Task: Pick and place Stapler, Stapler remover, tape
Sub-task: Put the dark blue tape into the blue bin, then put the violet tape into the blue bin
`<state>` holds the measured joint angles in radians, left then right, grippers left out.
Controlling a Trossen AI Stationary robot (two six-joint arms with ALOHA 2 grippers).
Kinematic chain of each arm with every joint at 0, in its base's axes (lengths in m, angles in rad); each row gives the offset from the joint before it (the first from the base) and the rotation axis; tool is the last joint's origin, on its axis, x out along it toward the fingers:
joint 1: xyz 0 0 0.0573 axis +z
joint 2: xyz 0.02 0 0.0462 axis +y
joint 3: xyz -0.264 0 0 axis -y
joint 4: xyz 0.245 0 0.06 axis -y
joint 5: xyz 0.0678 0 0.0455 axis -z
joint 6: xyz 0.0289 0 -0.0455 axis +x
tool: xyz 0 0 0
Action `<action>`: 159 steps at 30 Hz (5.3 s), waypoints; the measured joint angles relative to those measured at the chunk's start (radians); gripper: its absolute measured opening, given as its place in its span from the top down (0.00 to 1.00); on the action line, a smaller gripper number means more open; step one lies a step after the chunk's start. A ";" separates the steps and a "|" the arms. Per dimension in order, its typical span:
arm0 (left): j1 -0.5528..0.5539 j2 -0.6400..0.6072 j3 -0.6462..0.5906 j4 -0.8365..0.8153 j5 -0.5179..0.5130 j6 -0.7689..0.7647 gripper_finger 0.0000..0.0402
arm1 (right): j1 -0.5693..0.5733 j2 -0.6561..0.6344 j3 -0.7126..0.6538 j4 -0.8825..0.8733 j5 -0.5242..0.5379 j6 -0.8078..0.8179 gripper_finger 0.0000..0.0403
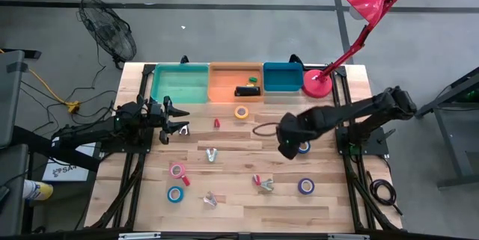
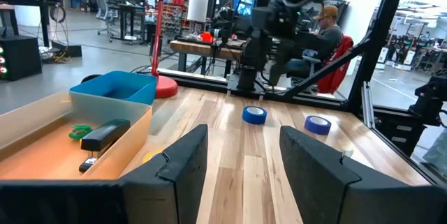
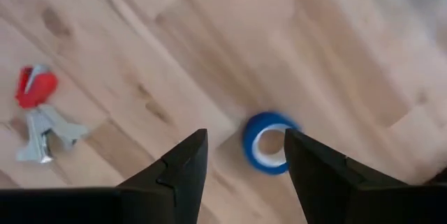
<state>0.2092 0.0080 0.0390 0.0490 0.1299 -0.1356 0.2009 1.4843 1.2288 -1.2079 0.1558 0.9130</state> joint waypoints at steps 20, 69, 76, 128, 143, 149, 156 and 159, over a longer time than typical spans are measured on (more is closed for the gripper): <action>0.000 0.000 0.000 0.000 0.000 0.000 0.56 | 0.049 -0.004 -0.369 0.258 -0.055 0.185 0.55; 0.000 0.000 0.000 0.000 0.000 0.000 0.56 | -0.442 -0.004 -0.237 0.435 -0.140 -0.561 0.92; 0.000 0.000 0.000 0.000 0.000 0.000 0.56 | -0.659 -0.004 -0.120 0.486 -0.155 -0.739 0.92; 0.000 0.000 0.000 0.000 0.000 0.000 0.56 | -0.983 0.469 0.150 0.610 -0.384 -0.911 0.71; 0.000 0.000 0.000 0.000 0.000 0.000 0.56 | -0.970 0.387 0.152 0.551 -0.362 -0.912 0.56; 0.000 0.000 0.000 0.000 0.000 0.000 0.56 | -0.939 0.282 0.154 0.438 -0.336 -0.913 0.57; 0.000 0.000 0.000 0.000 0.000 0.000 0.56 | -0.828 0.168 0.149 0.218 -0.277 -0.888 0.57; 0.000 0.000 0.000 0.000 0.000 0.000 0.56 | -0.755 0.131 0.149 0.126 -0.208 -0.854 0.57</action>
<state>0.2090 0.0079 0.0389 0.0490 0.1299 -0.1358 -0.5540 1.6152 1.3773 -1.0816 -0.0525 0.0590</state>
